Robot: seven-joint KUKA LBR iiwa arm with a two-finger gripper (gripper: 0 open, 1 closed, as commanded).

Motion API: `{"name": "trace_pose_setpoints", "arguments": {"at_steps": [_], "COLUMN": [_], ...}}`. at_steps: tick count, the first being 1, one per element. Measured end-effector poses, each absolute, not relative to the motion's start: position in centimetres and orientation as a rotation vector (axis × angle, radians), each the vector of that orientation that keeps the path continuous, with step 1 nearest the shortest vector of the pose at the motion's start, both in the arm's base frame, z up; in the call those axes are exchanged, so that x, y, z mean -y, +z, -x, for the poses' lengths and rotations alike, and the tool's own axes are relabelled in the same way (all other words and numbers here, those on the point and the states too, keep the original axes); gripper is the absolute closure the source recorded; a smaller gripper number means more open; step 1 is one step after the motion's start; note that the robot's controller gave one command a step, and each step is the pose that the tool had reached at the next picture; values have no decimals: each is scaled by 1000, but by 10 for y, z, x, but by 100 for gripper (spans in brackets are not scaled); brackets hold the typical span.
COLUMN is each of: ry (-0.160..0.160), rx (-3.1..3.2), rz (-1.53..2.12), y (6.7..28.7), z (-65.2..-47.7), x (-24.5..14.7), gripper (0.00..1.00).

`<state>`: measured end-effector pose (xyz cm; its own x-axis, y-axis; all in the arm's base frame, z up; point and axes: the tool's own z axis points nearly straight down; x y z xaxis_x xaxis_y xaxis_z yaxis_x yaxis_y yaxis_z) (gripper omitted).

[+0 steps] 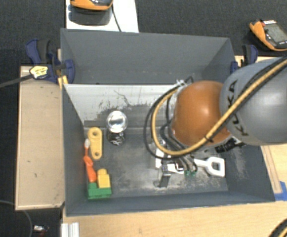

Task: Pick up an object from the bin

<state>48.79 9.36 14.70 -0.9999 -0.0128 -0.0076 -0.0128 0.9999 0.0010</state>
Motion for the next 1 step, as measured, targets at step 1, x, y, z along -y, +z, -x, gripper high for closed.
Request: {"name": "trace_pose_setpoints", "arguments": {"at_steps": [1], "ry": [10], "rx": [-3127], "rz": [-69], "y": [164], "z": [-510], "x": [-42], "gripper": [0]}}
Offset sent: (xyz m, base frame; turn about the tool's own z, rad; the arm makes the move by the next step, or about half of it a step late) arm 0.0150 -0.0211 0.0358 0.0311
